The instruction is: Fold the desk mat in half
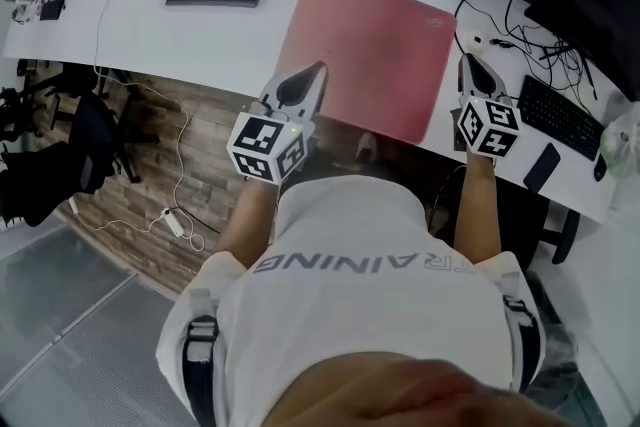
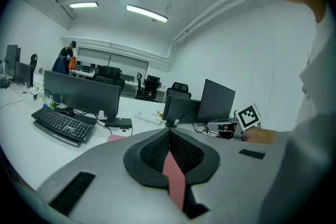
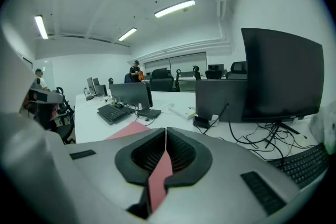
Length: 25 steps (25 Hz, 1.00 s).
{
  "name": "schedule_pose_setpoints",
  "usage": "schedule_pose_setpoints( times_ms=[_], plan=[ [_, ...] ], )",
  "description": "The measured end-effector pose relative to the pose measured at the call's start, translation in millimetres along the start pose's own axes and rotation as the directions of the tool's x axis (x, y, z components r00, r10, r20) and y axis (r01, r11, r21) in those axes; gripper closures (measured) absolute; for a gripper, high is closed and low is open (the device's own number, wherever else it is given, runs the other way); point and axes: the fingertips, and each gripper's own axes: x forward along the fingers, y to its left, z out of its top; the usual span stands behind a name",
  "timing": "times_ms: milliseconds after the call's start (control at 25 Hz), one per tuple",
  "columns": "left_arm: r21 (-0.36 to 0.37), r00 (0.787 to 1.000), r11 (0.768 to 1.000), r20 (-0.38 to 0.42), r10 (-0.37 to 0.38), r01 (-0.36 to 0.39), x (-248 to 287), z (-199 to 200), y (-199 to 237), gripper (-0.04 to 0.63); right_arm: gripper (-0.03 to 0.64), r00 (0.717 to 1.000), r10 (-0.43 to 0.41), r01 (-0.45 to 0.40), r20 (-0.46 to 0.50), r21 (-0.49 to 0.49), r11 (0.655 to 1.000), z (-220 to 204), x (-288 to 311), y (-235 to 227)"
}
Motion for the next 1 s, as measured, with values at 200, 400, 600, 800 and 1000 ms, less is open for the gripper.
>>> schedule_pose_setpoints(
  times_ms=[200, 400, 600, 800, 1000],
  plan=[
    [-0.005, 0.998, 0.999, -0.024, -0.05, 0.05, 26.8, -2.8, 2.2, 0.568, 0.572, 0.991, -0.059, 0.054, -0.122, -0.045, 0.997, -19.4, 21.4, -27.3],
    [-0.025, 0.995, 0.995, -0.037, -0.094, 0.094, 45.6, -11.9, 7.5, 0.568, 0.492, 0.966, -0.086, 0.064, -0.243, -0.097, 0.993, -37.8, 63.8, -46.1],
    [-0.014, 0.994, 0.997, -0.076, -0.073, 0.072, 53.5, -32.9, 27.9, 0.568, 0.488, 0.915, -0.162, 0.049, -0.37, -0.296, 0.954, -64.2, 123.8, -75.5],
    [-0.069, 0.994, 0.997, -0.1, -0.031, 0.025, 57.6, -50.0, 49.3, 0.568, 0.489, 0.865, -0.123, -0.011, -0.487, -0.263, 0.965, -91.3, 176.2, -95.9],
    [-0.121, 0.992, 0.992, -0.115, -0.044, 0.03, 57.1, -61.1, 59.0, 0.568, 0.483, 0.77, -0.072, -0.064, -0.635, -0.189, 0.98, -102.9, 212.9, -106.4]
  ],
)
